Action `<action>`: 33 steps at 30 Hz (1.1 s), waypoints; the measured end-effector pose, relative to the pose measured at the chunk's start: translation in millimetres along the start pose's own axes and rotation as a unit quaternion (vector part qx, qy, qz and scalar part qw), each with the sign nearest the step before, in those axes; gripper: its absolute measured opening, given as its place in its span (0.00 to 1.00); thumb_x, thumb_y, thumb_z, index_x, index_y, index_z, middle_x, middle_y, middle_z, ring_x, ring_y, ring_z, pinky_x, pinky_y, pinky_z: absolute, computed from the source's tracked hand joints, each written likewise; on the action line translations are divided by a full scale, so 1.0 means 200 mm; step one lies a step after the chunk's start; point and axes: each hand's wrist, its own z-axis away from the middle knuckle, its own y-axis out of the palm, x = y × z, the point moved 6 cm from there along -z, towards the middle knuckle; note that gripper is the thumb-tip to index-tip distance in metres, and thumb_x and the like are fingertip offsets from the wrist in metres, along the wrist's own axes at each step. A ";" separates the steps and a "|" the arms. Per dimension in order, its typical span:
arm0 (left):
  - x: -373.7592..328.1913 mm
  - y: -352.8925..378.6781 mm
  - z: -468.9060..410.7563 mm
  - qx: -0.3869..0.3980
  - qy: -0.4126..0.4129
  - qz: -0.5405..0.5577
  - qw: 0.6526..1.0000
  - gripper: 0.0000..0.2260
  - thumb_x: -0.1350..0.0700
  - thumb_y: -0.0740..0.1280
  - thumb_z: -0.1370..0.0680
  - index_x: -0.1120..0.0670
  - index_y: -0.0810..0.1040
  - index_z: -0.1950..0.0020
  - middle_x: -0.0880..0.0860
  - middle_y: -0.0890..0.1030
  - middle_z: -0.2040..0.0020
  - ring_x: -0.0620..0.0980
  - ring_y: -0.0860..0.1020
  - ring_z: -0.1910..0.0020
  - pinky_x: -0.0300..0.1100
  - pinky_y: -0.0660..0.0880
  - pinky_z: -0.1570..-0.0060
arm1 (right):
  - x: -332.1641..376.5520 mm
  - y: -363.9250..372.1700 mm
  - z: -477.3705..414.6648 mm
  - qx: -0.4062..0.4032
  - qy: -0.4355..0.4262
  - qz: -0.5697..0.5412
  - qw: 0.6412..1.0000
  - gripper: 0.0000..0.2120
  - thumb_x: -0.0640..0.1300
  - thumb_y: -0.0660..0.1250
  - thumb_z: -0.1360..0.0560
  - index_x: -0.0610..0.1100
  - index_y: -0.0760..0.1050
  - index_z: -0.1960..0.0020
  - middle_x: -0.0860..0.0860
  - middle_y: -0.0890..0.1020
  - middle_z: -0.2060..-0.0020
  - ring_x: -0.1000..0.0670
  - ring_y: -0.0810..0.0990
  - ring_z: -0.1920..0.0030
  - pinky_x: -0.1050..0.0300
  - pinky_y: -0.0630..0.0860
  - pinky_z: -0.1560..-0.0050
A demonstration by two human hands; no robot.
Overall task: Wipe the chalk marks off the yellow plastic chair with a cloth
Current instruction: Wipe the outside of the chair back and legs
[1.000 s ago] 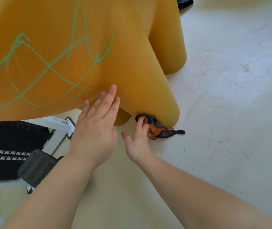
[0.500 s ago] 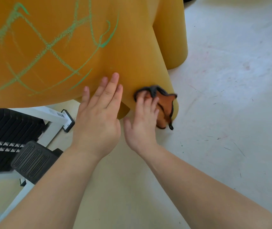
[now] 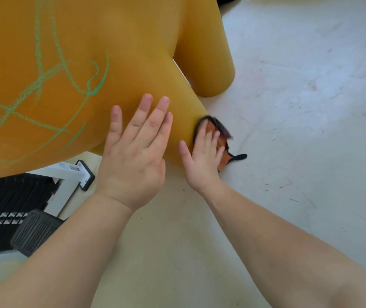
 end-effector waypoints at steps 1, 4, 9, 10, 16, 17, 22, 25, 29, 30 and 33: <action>0.00 0.00 -0.02 0.003 0.005 -0.010 1.000 0.26 0.60 0.59 0.24 0.61 0.69 0.25 0.57 0.62 0.20 0.59 0.56 0.20 0.62 0.41 0.23 | 0.07 -0.04 -0.02 -0.005 -0.061 -0.003 0.998 0.50 0.79 0.40 0.28 0.51 0.35 0.17 0.48 0.42 0.17 0.43 0.35 0.18 0.38 0.34 0.22; 0.03 0.02 -0.07 0.015 0.019 -0.034 0.999 0.25 0.60 0.59 0.23 0.61 0.68 0.25 0.57 0.62 0.20 0.59 0.55 0.20 0.60 0.37 0.23 | 0.21 -0.13 -0.11 -0.009 -0.177 -0.049 0.983 0.49 0.81 0.39 0.29 0.54 0.39 0.17 0.50 0.44 0.17 0.44 0.36 0.18 0.39 0.37 0.21; 0.04 0.03 -0.08 0.002 0.032 -0.036 0.999 0.24 0.63 0.60 0.24 0.62 0.72 0.27 0.56 0.66 0.22 0.58 0.59 0.21 0.59 0.41 0.22 | 0.06 -0.20 -0.34 -0.002 -0.040 -0.110 0.993 0.41 0.78 0.44 0.25 0.61 0.47 0.18 0.54 0.52 0.17 0.44 0.47 0.17 0.35 0.43 0.20; 0.04 0.02 -0.08 -0.004 0.032 -0.027 0.999 0.24 0.64 0.61 0.25 0.62 0.73 0.28 0.57 0.67 0.23 0.57 0.60 0.21 0.59 0.42 0.22 | 0.02 -0.20 -0.36 0.012 0.004 -0.107 0.994 0.41 0.78 0.43 0.25 0.59 0.48 0.17 0.54 0.55 0.17 0.44 0.50 0.18 0.35 0.44 0.20; 0.08 -0.11 -0.02 0.014 0.018 0.093 0.995 0.23 0.64 0.56 0.24 0.64 0.75 0.30 0.59 0.72 0.26 0.58 0.65 0.23 0.60 0.56 0.23 | 0.22 -0.18 -0.22 0.036 -0.071 -0.098 0.992 0.47 0.78 0.39 0.29 0.56 0.40 0.17 0.53 0.44 0.17 0.47 0.39 0.18 0.35 0.40 0.21; 0.09 -0.15 0.00 0.014 0.017 0.099 0.995 0.22 0.64 0.55 0.23 0.64 0.75 0.30 0.59 0.72 0.27 0.58 0.65 0.24 0.60 0.58 0.24 | 0.28 -0.18 -0.17 0.039 -0.082 -0.101 0.991 0.49 0.80 0.37 0.30 0.55 0.38 0.17 0.53 0.41 0.17 0.48 0.36 0.18 0.36 0.37 0.21; 0.19 -0.36 0.10 -0.012 0.017 0.077 0.997 0.22 0.65 0.52 0.21 0.64 0.77 0.32 0.59 0.74 0.28 0.59 0.68 0.25 0.61 0.63 0.27 | 0.58 -0.18 0.07 0.059 -0.193 -0.122 0.972 0.47 0.82 0.36 0.30 0.56 0.31 0.21 0.54 0.32 0.20 0.51 0.25 0.22 0.40 0.31 0.22; 0.20 -0.47 0.16 -0.036 0.031 0.056 0.997 0.21 0.66 0.56 0.24 0.63 0.77 0.33 0.59 0.73 0.28 0.59 0.68 0.25 0.62 0.63 0.26 | 0.74 -0.17 0.20 0.056 -0.276 -0.089 0.955 0.40 0.76 0.38 0.23 0.55 0.34 0.20 0.54 0.35 0.19 0.49 0.27 0.21 0.39 0.31 0.22; 0.24 -0.65 0.24 -0.109 0.019 -0.013 0.994 0.21 0.64 0.59 0.23 0.62 0.75 0.30 0.59 0.71 0.27 0.60 0.65 0.23 0.62 0.56 0.24 | 0.93 -0.16 0.34 0.006 -0.382 -0.017 0.924 0.32 0.66 0.40 0.17 0.55 0.41 0.18 0.56 0.42 0.18 0.48 0.37 0.18 0.39 0.40 0.21; 0.27 -0.69 0.25 -0.129 0.009 -0.030 0.991 0.22 0.63 0.60 0.23 0.61 0.74 0.29 0.59 0.71 0.26 0.60 0.65 0.23 0.64 0.56 0.25 | 0.98 -0.17 0.36 -0.023 -0.399 -0.006 0.917 0.31 0.64 0.42 0.17 0.54 0.44 0.18 0.54 0.45 0.17 0.48 0.41 0.17 0.40 0.43 0.21; 0.41 -0.78 0.29 -0.160 -0.042 -0.059 0.985 0.25 0.59 0.62 0.22 0.61 0.68 0.25 0.62 0.68 0.25 0.62 0.63 0.23 0.67 0.55 0.26 | 1.05 -0.27 0.32 -0.121 -0.390 -0.003 0.913 0.30 0.60 0.47 0.16 0.52 0.49 0.17 0.52 0.54 0.17 0.47 0.47 0.18 0.41 0.43 0.22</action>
